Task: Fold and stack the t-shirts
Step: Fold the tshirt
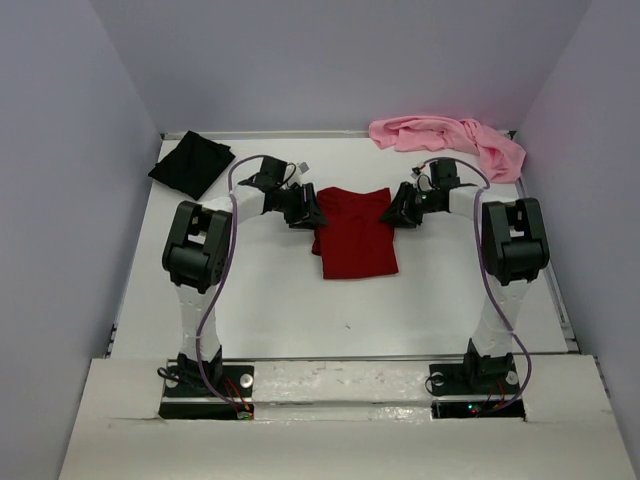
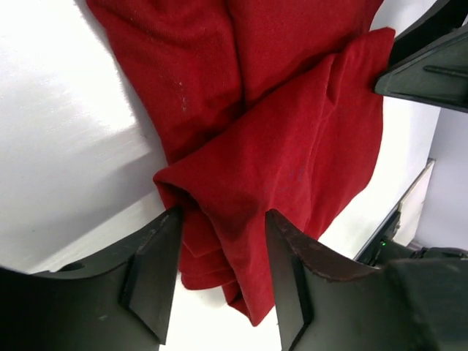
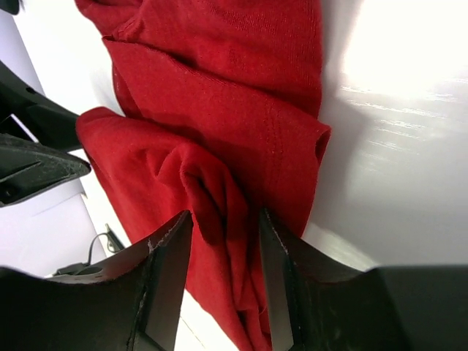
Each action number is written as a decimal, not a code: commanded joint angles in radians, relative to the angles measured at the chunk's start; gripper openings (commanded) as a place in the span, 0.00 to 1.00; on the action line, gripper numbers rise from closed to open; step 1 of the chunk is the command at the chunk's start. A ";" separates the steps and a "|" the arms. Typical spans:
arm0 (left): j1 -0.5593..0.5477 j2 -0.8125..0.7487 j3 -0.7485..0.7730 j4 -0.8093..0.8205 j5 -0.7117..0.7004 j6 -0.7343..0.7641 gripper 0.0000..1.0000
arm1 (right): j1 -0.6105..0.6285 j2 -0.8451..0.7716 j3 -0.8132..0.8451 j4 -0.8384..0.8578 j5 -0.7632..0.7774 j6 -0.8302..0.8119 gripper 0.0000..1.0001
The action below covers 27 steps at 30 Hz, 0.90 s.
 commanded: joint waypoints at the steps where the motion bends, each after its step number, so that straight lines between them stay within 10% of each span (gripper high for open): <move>1: -0.004 0.001 -0.003 0.039 0.035 -0.021 0.52 | -0.005 0.019 0.058 0.038 -0.022 0.007 0.41; 14: -0.014 0.023 0.001 0.055 0.057 -0.022 0.29 | -0.005 0.039 0.068 0.058 -0.050 0.031 0.00; 27: -0.016 -0.012 -0.019 0.061 0.067 -0.025 0.15 | -0.005 -0.061 -0.004 0.062 -0.057 0.048 0.00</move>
